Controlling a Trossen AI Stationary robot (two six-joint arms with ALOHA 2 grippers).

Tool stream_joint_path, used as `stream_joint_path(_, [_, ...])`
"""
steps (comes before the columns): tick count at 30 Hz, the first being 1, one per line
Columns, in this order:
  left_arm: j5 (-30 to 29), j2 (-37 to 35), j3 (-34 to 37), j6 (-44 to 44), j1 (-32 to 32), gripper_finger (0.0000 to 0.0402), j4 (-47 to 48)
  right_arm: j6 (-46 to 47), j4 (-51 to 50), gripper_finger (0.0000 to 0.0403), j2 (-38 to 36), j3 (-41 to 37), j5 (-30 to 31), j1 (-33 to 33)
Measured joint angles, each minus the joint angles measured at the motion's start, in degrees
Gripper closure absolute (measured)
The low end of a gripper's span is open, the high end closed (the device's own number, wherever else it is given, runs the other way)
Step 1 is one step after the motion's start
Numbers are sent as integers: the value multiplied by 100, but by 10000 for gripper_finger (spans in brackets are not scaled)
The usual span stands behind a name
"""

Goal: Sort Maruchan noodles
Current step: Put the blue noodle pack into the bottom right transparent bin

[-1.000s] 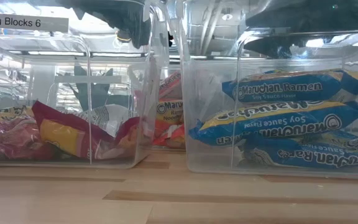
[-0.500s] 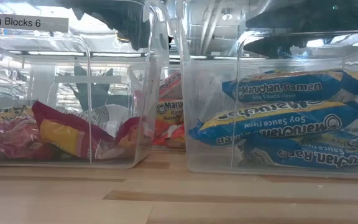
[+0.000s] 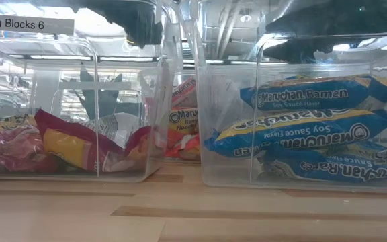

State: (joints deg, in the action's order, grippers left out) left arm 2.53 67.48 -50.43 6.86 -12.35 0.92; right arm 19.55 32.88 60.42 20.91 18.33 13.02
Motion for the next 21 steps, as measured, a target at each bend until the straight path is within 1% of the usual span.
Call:
stream_joint_path(6, [924, -578, 2, -400, 384, 189, 861, 11, -18, 134, 1, 0, 0, 0])
stream_joint_path(9, [1038, -809, 2, -530, 821, 189, 1176, 11, -25, 134, 0, 0, 0, 0])
stream_joint_path(15, [930, -1088, 2, -779, 2110, 190, 1353, 9, -77, 134, 0, 0, 0, 0])
stream_joint_path(21, [201, -1178, 4, -1657, 3778, 190, 1561, 9, -79, 134, 0, 0, 0, 0])
